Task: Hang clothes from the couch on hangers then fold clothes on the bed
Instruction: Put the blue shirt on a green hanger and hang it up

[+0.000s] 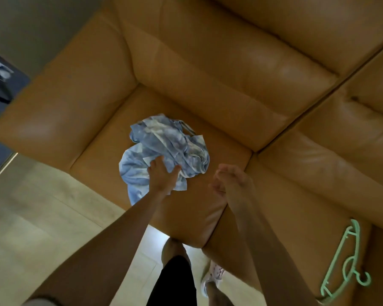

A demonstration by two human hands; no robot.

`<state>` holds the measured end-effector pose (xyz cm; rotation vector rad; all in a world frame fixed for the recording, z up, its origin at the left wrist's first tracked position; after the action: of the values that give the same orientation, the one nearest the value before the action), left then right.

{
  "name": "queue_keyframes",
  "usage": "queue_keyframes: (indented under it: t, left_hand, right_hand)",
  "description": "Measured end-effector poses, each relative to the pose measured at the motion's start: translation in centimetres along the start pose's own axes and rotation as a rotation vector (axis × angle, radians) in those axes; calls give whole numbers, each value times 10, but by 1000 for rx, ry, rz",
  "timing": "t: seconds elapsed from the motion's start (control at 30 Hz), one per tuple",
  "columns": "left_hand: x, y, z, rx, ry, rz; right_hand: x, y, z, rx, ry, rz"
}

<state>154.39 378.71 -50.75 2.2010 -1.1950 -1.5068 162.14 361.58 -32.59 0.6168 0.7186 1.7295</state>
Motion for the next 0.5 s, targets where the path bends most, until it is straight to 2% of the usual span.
queue_keyframes:
  t: [0.2, 0.33, 0.5]
  left_hand:
    - [44, -82, -6, -65, -98, 1]
    - [79, -131, -10, -232, -121, 22]
    - [104, -182, 14, -409, -230, -60]
  right_hand:
    - [4, -50, -22, 19, 107, -21]
    - [-24, -73, -44, 60, 171, -129]
    - [-49, -95, -69, 101, 233, -196]
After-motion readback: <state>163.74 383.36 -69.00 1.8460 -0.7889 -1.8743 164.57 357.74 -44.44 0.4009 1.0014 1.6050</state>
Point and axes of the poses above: each hand's wrist, its own y-axis away from the middle knuckle, its own x-axis out of the palm, z = x × y, the point moved 2 cm from there along -y, towards the middle knuckle, and after that the axes turned 11 degrees about -y, right-handed, at the moved point
